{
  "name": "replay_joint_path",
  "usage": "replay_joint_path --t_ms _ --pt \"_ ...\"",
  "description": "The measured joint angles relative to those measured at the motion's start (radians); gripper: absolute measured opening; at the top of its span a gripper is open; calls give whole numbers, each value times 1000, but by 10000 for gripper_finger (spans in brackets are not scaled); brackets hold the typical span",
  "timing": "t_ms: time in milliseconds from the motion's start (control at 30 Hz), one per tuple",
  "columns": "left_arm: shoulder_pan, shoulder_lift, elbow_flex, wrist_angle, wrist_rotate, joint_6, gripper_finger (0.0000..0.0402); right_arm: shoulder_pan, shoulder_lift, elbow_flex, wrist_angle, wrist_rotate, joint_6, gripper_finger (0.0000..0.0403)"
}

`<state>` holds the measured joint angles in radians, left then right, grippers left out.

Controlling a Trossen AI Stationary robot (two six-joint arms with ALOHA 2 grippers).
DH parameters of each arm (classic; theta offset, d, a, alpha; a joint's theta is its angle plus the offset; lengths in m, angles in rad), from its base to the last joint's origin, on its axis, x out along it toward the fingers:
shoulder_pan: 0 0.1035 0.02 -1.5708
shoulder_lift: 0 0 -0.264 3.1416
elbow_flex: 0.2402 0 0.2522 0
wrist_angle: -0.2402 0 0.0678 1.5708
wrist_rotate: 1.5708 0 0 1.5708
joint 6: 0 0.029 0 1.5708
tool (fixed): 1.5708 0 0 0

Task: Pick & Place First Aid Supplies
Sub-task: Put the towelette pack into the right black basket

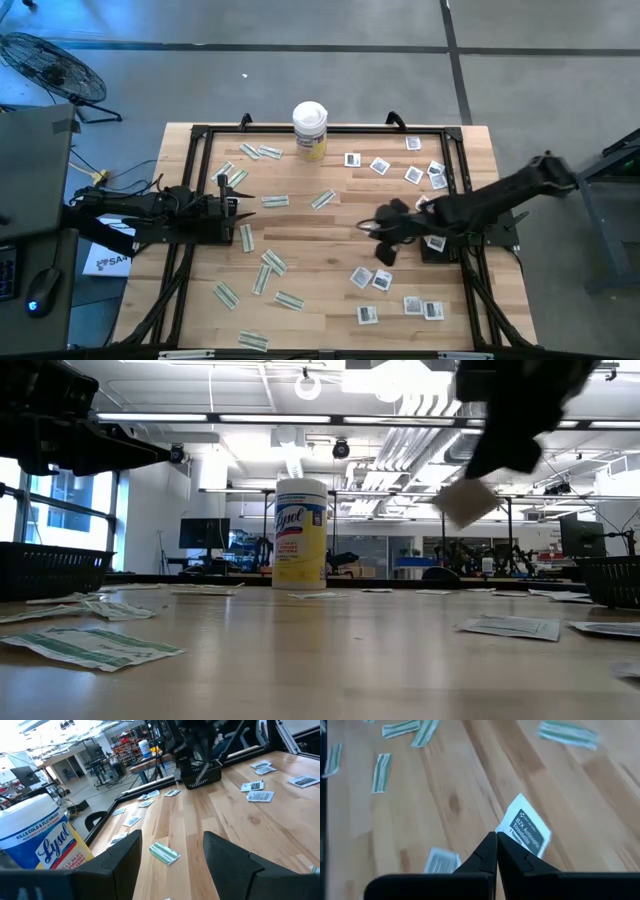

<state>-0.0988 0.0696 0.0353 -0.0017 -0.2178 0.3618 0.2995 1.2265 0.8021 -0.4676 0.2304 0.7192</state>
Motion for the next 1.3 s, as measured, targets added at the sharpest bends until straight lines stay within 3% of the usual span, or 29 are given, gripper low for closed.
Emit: replay_joint_path --t_ms 267,533,1000,1300 --pt "0 0 0 0 0 0 206 94 -215 0 -521 -23 430 0" --pt "0 0 0 0 0 0 206 142 -199 0 -776 -83 627 0" --pt "0 0 0 0 0 0 206 133 75 0 -757 -148 518 0" --pt "0 0 0 0 0 0 206 71 136 -49 -716 -158 421 0"
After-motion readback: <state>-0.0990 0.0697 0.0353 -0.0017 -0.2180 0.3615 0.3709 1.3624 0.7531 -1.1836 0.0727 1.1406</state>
